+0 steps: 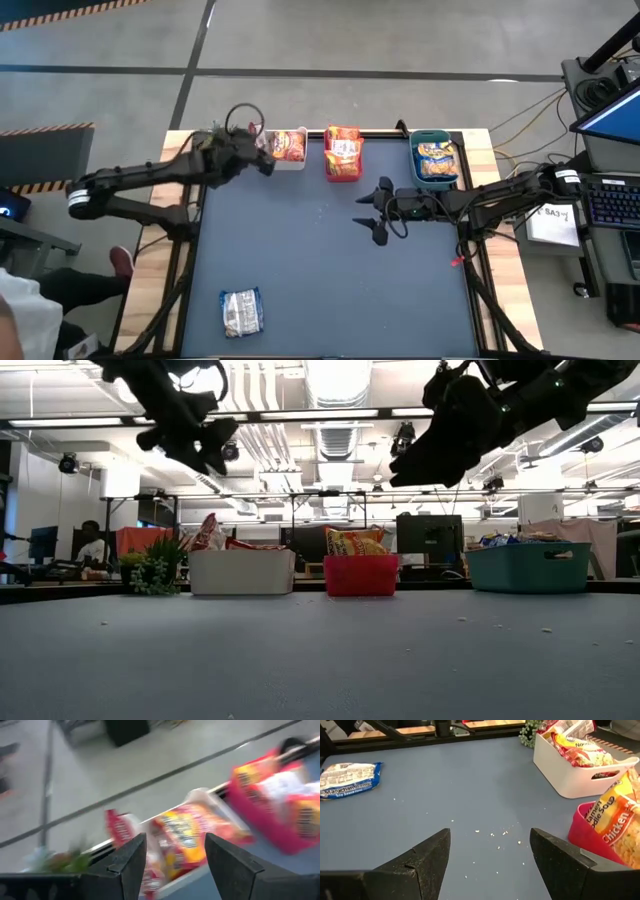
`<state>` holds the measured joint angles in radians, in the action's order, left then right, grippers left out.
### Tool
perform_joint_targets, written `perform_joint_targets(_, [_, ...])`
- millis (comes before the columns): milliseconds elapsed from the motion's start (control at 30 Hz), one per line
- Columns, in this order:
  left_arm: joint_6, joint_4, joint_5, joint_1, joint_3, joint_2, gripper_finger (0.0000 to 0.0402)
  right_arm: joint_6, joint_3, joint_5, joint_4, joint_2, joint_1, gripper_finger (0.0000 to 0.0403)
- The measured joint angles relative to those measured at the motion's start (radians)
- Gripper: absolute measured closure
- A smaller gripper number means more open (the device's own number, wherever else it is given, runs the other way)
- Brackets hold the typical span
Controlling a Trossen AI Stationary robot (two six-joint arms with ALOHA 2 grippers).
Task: Sort Maruchan noodles
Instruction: Put the red noodle pack into the white bin
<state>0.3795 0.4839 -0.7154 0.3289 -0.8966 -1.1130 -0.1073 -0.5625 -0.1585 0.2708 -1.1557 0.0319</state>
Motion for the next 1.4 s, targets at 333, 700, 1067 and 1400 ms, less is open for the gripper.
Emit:
perform_joint_targets(333, [-0.046,0.112,0.241,0.291,-0.098,-0.171,0.0218,0.016,-0.005,0.009,-0.005,0.000,0.000,0.0145])
perform_joint_targets(700, [-0.018,0.084,0.249,0.336,-0.098,-0.273,0.0224,0.055,-0.005,0.008,-0.005,0.000,0.000,0.0142])
perform_joint_targets(1067, [-0.007,0.052,0.199,0.339,-0.098,-0.344,0.0228,0.057,-0.005,0.008,-0.004,0.000,0.000,0.0144])
perform_joint_targets(1400, [-0.004,0.036,0.176,0.340,-0.098,-0.369,0.0304,0.058,-0.005,0.008,-0.004,0.000,0.000,0.0145])
